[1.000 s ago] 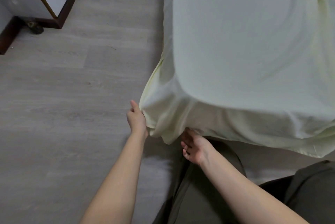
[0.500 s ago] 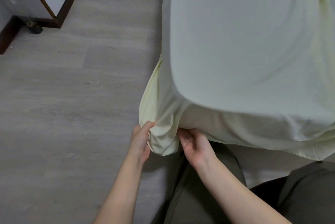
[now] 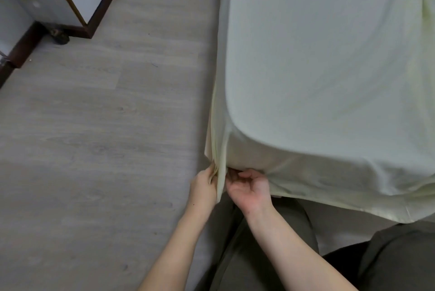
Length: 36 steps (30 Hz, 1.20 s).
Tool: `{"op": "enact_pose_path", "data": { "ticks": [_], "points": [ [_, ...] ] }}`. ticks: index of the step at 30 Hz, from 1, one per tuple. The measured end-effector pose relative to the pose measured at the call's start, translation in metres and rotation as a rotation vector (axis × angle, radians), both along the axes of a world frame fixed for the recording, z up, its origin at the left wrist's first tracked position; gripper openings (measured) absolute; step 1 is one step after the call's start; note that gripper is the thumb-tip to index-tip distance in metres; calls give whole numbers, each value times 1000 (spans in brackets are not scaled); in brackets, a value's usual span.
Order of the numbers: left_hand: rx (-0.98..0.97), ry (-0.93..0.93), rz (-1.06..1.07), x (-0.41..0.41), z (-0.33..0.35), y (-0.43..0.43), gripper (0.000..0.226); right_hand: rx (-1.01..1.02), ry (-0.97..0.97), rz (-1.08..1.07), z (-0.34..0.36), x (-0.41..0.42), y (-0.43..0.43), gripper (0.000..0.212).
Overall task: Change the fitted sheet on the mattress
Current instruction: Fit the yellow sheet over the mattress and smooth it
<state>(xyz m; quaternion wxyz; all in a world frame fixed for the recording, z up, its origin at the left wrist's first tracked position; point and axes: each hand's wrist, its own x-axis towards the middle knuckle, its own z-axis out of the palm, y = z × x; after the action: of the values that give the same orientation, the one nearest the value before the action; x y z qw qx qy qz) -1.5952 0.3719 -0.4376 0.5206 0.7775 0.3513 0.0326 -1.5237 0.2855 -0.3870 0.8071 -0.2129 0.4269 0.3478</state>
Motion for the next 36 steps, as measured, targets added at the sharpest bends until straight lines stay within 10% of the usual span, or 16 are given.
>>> {"op": "enact_pose_path", "data": {
  "ticks": [8,13,17,21,24,28,36],
  "points": [
    [290,278,-75,12,15,-1,26,26,56,95,23,14,11,81],
    [-397,206,135,22,13,5,22,-32,76,105,33,19,8,70],
    [-1016,355,-212,18,15,-7,20,-58,103,90,33,18,9,51],
    [-1181,81,454,3,-18,-17,33,-83,145,39,26,21,10,62],
    [-1389,-107,512,-3,-26,-23,63,-77,150,65,23,21,9,57],
    [-1125,8,538,1,-28,-18,50,-79,167,119,25,21,9,35],
    [-1027,-54,639,17,-22,2,33,-107,206,83,21,22,10,58]
  ]
}}
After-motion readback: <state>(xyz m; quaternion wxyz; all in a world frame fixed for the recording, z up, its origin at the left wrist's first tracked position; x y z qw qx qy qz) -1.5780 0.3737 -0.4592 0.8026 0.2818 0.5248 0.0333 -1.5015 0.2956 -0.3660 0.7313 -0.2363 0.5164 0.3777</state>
